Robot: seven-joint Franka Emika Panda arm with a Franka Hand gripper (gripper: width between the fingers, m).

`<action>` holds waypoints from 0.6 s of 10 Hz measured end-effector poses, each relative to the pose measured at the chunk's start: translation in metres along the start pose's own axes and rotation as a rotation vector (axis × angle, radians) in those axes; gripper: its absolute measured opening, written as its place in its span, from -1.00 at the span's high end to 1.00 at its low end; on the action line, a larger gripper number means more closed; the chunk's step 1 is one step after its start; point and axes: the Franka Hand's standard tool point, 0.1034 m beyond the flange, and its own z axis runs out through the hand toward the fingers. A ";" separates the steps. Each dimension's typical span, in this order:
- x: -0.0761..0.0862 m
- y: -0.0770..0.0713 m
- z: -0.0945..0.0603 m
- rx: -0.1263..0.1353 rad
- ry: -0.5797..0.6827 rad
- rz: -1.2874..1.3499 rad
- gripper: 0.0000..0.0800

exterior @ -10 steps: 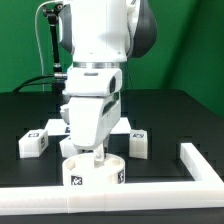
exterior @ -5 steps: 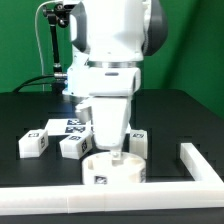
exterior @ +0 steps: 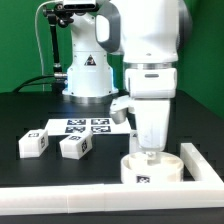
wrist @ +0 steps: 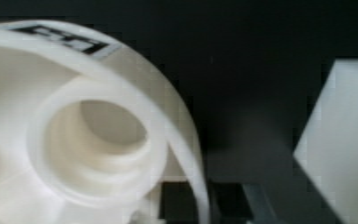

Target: Assemble stool

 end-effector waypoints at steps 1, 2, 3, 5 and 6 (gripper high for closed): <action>0.007 0.002 0.000 -0.004 0.003 0.003 0.92; 0.012 0.004 0.000 -0.008 0.005 0.005 0.92; 0.015 0.007 0.000 -0.012 0.007 0.004 0.92; 0.016 0.012 0.001 -0.015 0.008 0.012 0.92; 0.017 0.013 0.001 -0.016 0.009 0.021 0.92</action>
Offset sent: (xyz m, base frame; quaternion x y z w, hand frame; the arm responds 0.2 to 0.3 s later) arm 0.0164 0.0120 -0.0016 0.0011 0.0021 0.0167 0.9999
